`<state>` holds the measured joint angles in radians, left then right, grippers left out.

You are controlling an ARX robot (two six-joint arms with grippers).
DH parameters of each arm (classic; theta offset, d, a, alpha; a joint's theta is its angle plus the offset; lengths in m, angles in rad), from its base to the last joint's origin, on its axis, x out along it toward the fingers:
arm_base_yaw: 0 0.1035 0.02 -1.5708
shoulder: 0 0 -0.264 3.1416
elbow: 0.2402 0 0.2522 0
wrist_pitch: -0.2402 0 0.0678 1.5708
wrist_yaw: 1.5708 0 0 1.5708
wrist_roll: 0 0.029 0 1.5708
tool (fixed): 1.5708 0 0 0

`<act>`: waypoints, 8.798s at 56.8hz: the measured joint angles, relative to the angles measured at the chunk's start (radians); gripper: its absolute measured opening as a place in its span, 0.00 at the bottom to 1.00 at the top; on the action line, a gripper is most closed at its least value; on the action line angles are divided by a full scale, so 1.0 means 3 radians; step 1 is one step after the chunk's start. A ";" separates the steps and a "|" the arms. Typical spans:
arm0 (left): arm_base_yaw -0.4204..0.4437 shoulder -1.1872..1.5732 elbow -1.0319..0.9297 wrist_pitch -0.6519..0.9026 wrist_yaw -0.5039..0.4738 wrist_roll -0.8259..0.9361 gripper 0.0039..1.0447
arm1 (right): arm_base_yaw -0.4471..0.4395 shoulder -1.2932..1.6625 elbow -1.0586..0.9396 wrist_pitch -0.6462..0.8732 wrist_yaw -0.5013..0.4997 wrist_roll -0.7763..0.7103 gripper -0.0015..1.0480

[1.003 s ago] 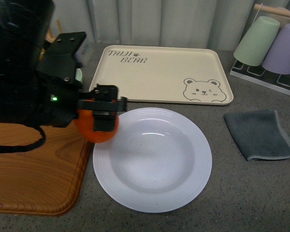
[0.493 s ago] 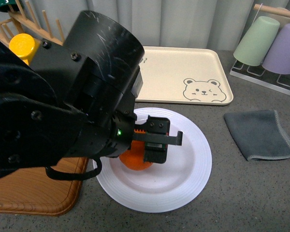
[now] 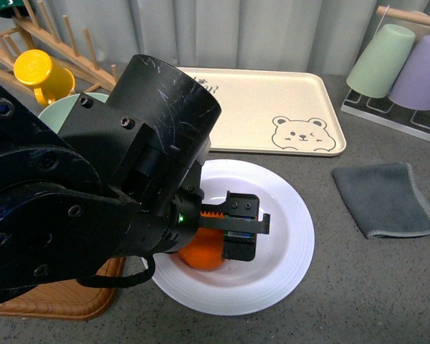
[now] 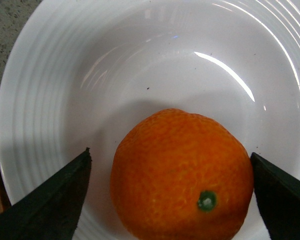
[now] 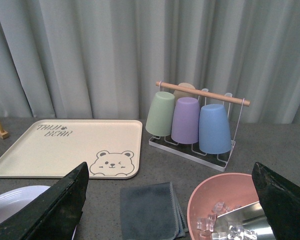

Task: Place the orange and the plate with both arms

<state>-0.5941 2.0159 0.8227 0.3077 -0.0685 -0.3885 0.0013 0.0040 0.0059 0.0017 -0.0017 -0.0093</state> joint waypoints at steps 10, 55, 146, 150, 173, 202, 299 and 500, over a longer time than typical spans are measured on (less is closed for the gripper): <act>0.0092 -0.0346 -0.0103 0.0000 -0.0032 -0.0034 0.94 | 0.0000 0.0000 0.0000 0.0000 0.0000 0.0000 0.91; 0.1689 -0.4199 -0.2073 -0.1061 0.0310 0.0136 0.94 | 0.0000 0.0000 0.0000 0.0000 0.0000 0.0000 0.91; 0.1972 -0.6699 -0.2675 -0.1012 0.0229 0.1270 0.04 | 0.0000 0.0000 0.0000 -0.0003 0.0001 0.0000 0.91; 0.1972 -0.6701 -0.2675 -0.1019 0.0228 0.1270 0.04 | 0.0000 0.0000 0.0000 -0.0003 0.0000 0.0000 0.91; 0.1972 -0.6704 -0.2675 -0.1024 0.0228 0.1270 0.76 | -0.0027 0.1088 0.0075 0.0635 -0.0320 -0.0080 0.91; 0.1972 -0.6705 -0.2675 -0.1024 0.0229 0.1278 0.94 | -0.0097 0.4677 0.0980 0.1151 -0.1670 0.0395 0.91; 0.1972 -0.6706 -0.2675 -0.1024 0.0228 0.1278 0.94 | 0.0544 0.7682 0.2705 0.2043 -0.2361 0.2560 0.19; 0.1972 -0.6706 -0.2675 -0.1024 0.0228 0.1279 0.94 | 0.0446 0.3981 0.1033 0.1821 0.0685 -0.0072 0.91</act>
<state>-0.0025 0.0040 0.0200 0.0006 -0.0002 -0.0048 0.1352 1.1984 0.3157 0.5480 0.2039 -0.0311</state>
